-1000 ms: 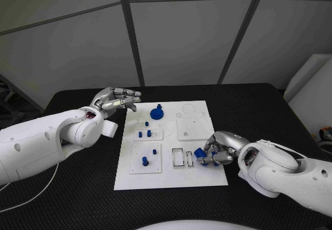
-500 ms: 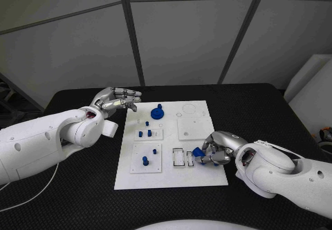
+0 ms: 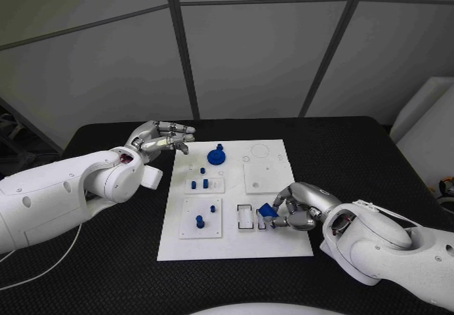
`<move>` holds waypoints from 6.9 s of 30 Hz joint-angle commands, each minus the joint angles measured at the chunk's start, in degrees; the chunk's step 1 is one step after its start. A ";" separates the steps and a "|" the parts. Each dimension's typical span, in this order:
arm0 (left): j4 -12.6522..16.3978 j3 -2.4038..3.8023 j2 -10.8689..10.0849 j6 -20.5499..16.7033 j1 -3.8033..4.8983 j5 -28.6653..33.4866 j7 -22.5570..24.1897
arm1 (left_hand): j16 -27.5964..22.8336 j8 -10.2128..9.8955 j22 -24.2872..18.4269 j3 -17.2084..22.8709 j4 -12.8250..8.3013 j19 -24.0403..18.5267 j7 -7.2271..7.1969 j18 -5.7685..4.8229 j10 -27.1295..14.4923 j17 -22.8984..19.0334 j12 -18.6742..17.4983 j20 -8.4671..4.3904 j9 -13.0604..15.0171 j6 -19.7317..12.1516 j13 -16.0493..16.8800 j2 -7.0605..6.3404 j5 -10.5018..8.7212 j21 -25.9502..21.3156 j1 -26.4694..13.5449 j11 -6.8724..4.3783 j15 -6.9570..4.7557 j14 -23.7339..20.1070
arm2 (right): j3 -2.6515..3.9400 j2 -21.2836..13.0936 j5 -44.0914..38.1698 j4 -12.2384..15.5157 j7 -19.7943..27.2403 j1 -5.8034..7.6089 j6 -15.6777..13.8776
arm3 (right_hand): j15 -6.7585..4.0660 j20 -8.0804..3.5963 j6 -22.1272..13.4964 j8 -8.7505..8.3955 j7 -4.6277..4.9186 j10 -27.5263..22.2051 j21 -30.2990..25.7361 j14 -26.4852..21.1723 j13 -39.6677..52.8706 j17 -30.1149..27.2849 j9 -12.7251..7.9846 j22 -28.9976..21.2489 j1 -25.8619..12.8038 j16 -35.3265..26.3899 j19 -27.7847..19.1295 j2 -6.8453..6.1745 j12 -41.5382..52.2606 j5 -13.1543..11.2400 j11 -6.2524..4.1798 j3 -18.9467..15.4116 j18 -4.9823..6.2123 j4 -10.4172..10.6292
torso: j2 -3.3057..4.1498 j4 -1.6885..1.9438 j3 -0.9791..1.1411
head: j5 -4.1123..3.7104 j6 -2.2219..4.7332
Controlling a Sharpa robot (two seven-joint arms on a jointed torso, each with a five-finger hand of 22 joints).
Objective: Assemble the parts on the task board
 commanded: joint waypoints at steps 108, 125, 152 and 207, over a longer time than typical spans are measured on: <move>0.19 0.04 -0.16 0.99 0.06 0.10 -0.45 | -0.33 0.32 -0.30 -0.48 0.16 -0.34 0.18 -0.58 -0.63 -0.14 0.40 0.21 0.00 -0.38 0.02 0.19 -0.09 -0.46 -0.68 0.01 0.44 -0.03 | 0.08 7.91 -1.98 -3.80 1.04 0.15 -0.70 | -1.82 -1.42 0.63 6.02 -2.45 3.79 -0.29 4.94 5.87 10.13 10.18 1.89 8.54 0.40 0.41 4.04 1.36 -22.53 -1.91 0.81 -0.72 -5.71 | 0.03 -0.02 0.06 | 1.12 -0.36; 0.08 0.04 -0.21 0.94 0.06 0.10 -0.45 | -0.33 0.32 -0.30 -0.48 0.16 -0.34 0.18 -0.58 -0.63 -0.14 0.40 0.21 0.00 -0.38 0.02 0.19 -0.09 -0.46 -0.68 0.01 0.44 -0.03 | 0.07 4.77 1.59 -0.79 7.63 0.14 1.45 | -1.81 -1.44 0.79 6.03 -2.44 4.04 -0.26 4.98 6.29 10.33 10.23 1.97 7.54 0.50 0.45 2.98 1.69 -22.78 -1.89 0.04 -0.74 -5.23 | 0.08 -0.10 0.02 | 1.13 -0.55; 0.05 0.04 -0.12 0.94 0.05 0.10 -0.45 | -0.35 0.36 -0.39 -0.49 0.16 -0.33 0.18 -0.56 -0.69 -0.18 0.51 0.22 0.00 -0.38 0.02 0.33 -0.08 -0.55 -0.61 0.00 0.44 -0.06 | 0.06 7.13 -0.91 -4.01 4.04 0.15 1.66 | -1.95 -1.53 1.33 6.22 -2.75 4.75 -0.07 5.04 7.54 10.65 10.33 2.29 9.15 0.66 0.62 3.52 2.91 -22.73 -2.12 0.88 -0.80 -5.99 | 0.10 0.00 0.03 | 1.21 -0.74; 0.20 0.03 -0.25 1.05 -0.47 0.09 -0.25 | -0.35 0.40 -0.52 -0.60 0.22 -0.30 0.18 -0.56 -0.76 -0.22 0.67 0.24 0.00 -0.39 0.03 0.44 -0.10 -0.68 -0.66 0.02 0.46 -0.08 | 0.12 -8.43 -4.16 -0.43 1.23 0.11 1.91 | 0.11 0.43 1.91 -5.72 0.21 -1.13 -4.31 3.87 -2.92 5.43 2.24 -2.47 4.64 -2.69 -2.67 1.43 -9.86 -17.29 0.37 -1.19 0.36 -0.05 | 0.11 -0.23 0.11 | -2.39 -0.04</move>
